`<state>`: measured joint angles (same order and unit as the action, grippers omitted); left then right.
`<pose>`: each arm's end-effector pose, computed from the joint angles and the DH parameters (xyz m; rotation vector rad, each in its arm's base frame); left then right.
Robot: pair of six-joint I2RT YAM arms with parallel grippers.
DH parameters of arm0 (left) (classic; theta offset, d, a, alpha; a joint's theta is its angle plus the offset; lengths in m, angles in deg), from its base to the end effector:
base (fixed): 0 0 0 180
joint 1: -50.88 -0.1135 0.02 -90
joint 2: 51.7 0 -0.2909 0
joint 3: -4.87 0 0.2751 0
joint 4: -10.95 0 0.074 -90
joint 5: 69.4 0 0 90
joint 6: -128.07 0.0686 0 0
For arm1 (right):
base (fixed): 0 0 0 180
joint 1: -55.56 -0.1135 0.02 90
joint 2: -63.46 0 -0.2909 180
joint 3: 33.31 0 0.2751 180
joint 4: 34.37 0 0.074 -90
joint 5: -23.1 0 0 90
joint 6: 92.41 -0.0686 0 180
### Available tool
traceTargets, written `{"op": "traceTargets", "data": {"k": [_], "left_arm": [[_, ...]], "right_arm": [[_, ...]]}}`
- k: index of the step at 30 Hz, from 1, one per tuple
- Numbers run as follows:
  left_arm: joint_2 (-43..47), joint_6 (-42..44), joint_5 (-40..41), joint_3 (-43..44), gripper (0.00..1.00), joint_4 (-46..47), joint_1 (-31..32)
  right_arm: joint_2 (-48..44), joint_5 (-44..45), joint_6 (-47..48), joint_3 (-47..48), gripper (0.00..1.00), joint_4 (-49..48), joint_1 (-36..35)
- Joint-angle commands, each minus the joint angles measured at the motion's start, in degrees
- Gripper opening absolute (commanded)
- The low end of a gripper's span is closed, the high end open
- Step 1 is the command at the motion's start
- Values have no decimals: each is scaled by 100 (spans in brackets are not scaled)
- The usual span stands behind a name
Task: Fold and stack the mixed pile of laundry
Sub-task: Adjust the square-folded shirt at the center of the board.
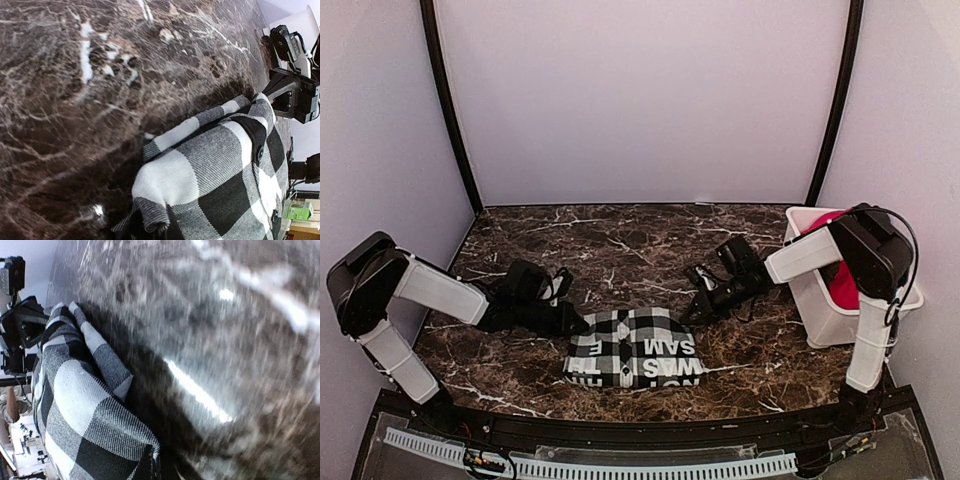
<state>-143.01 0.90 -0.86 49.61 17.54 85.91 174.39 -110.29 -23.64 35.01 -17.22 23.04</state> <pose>0.2488 -0.2050 0.1160 0.1702 2.4453 -1.0450 0.3025 0.2487 0.0920 -0.5593 2.6816 1.2992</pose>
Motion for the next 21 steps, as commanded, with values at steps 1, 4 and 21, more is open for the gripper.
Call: {"op": "traceTargets", "data": {"k": [1, 4, 21], "left_arm": [[-288, -137, 229, 121, 0, 288, -392], [-484, 8, 345, 446, 0, 115, -549], [1958, 1415, 1356, 1705, 98, -2149, -980]], "right_arm": [[505, 738, 324, 871, 0, 267, 61], [824, 819, 453, 1420, 0, 491, 132], [-1826, 1420, 1059, 1986, 98, 1357, 549]]}}
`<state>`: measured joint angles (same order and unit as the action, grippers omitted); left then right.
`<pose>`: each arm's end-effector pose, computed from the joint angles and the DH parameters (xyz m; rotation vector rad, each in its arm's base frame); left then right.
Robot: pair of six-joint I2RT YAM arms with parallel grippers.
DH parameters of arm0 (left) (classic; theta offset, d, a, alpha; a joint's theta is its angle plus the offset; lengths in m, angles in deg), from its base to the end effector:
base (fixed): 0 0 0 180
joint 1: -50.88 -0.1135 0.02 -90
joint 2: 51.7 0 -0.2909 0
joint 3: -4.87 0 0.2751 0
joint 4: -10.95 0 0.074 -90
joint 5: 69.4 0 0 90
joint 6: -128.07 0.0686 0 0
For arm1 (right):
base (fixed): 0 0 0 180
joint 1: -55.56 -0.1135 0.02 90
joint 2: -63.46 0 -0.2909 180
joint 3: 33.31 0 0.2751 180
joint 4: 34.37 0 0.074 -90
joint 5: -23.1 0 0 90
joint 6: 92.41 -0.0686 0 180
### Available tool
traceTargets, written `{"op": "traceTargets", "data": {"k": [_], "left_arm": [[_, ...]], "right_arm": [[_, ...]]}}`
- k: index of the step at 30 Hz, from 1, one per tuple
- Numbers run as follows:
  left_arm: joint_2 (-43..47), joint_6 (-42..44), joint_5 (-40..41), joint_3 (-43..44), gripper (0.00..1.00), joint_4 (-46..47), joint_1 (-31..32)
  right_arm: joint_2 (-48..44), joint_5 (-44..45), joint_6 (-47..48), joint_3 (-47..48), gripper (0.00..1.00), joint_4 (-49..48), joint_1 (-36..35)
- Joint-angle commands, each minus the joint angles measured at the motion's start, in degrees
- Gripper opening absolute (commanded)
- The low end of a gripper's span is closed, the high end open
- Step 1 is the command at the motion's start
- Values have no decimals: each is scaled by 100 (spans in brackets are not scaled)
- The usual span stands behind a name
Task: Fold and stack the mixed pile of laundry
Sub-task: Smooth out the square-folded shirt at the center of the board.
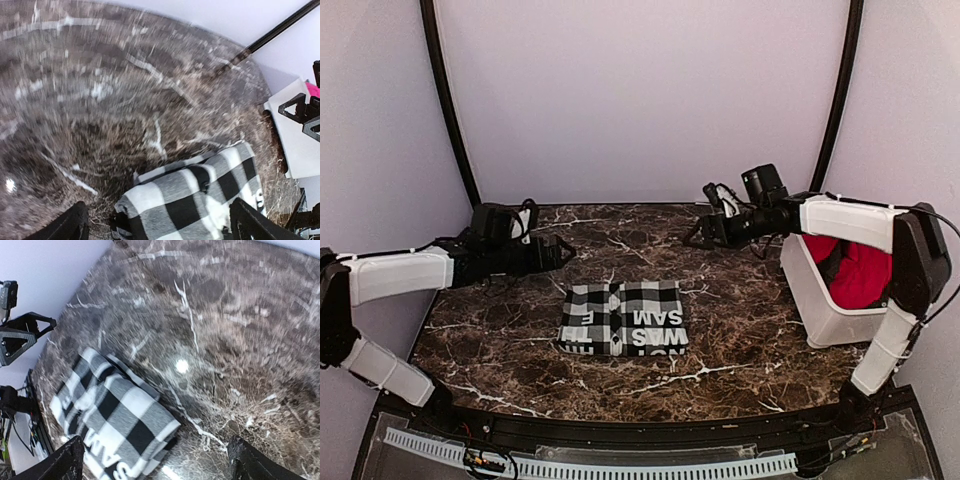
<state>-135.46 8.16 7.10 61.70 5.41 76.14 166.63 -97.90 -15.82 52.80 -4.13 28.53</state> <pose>0.3118 -0.1648 0.2025 0.0542 2.2313 -0.7998 0.3753 0.2311 0.2184 -0.5547 2.4034 0.9695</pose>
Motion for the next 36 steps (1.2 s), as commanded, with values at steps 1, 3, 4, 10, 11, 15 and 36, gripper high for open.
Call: {"op": "traceTargets", "data": {"k": [1, 3, 4, 10, 11, 15, 36], "left_arm": [[1556, 726, 706, 546, 99, -1023, -3], [2041, 506, 932, 588, 99, -1082, -3], [2181, 382, 1122, 554, 99, -1074, -3], [2551, 167, -375, 607, 99, -1130, 233], [2515, 28, -480, 590, 99, -1246, 383], [2360, -421, -746, 143, 99, -1084, 1358], [227, -2435, -1505, -1257, 99, 2296, 2107]], "right_arm": [[-1290, 221, 195, 182, 99, -62, 22], [-1643, 231, -70, 164, 99, -214, 90], [-1755, 239, -243, 148, 99, -278, 118], [-1846, -1239, -901, -191, 99, -444, -8], [-1949, -1430, -1325, -540, 99, -1033, -205], [-2258, -846, -1800, -1613, 99, -1888, -1474], [51, -1855, -4100, -2352, 99, -4981, -2184]]}}
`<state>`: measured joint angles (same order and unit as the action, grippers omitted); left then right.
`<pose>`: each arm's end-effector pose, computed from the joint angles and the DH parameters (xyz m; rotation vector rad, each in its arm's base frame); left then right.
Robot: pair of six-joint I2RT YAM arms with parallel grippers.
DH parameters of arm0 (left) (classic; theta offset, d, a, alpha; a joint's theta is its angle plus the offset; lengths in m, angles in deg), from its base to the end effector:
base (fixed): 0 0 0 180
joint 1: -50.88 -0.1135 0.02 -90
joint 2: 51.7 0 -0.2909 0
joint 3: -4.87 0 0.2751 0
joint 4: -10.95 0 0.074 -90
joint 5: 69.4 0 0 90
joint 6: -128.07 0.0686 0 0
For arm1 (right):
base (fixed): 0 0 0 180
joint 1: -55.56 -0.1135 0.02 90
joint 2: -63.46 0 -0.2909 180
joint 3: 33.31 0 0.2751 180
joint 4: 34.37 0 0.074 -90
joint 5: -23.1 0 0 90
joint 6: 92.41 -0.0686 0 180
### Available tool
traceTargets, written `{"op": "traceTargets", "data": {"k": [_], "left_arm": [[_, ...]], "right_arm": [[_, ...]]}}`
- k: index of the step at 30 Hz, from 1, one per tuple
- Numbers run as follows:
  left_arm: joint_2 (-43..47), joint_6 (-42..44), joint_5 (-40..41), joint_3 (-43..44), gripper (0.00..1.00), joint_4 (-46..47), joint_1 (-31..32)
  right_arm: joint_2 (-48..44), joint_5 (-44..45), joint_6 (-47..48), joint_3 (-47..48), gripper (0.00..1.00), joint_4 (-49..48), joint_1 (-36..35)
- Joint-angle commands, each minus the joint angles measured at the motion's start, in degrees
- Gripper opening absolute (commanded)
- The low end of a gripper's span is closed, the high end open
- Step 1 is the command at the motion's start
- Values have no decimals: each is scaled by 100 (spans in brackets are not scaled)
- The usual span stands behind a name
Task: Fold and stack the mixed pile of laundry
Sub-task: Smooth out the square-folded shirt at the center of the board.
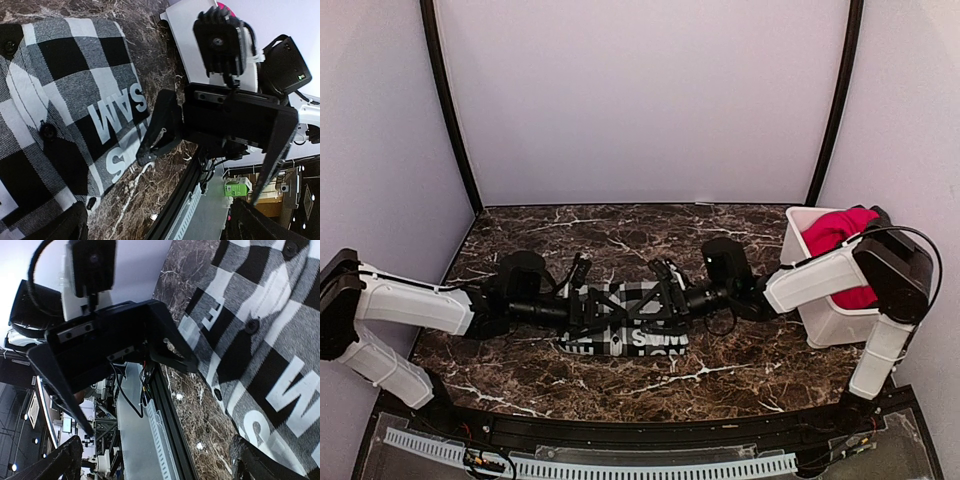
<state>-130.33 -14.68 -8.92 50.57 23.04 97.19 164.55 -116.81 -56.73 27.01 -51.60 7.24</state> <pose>0.1956 -0.2537 0.2016 0.2791 2.2488 -1.5505 0.2219 0.3282 0.1721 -0.5876 2.3648 1.8699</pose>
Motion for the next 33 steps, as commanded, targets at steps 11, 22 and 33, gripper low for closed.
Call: {"op": "traceTargets", "data": {"k": [11, 22, 33], "left_arm": [[-1465, -404, -84, -1065, 99, 2216, -395], [-303, 342, -92, -973, 99, 657, -716], [-322, 909, -158, 539, 99, 223, -507]], "right_arm": [[1673, -245, -781, -743, 99, -2330, 359], [575, -215, 22, -1069, 99, -1240, 648], [585, -404, 534, 1054, 98, -206, 542]]}}
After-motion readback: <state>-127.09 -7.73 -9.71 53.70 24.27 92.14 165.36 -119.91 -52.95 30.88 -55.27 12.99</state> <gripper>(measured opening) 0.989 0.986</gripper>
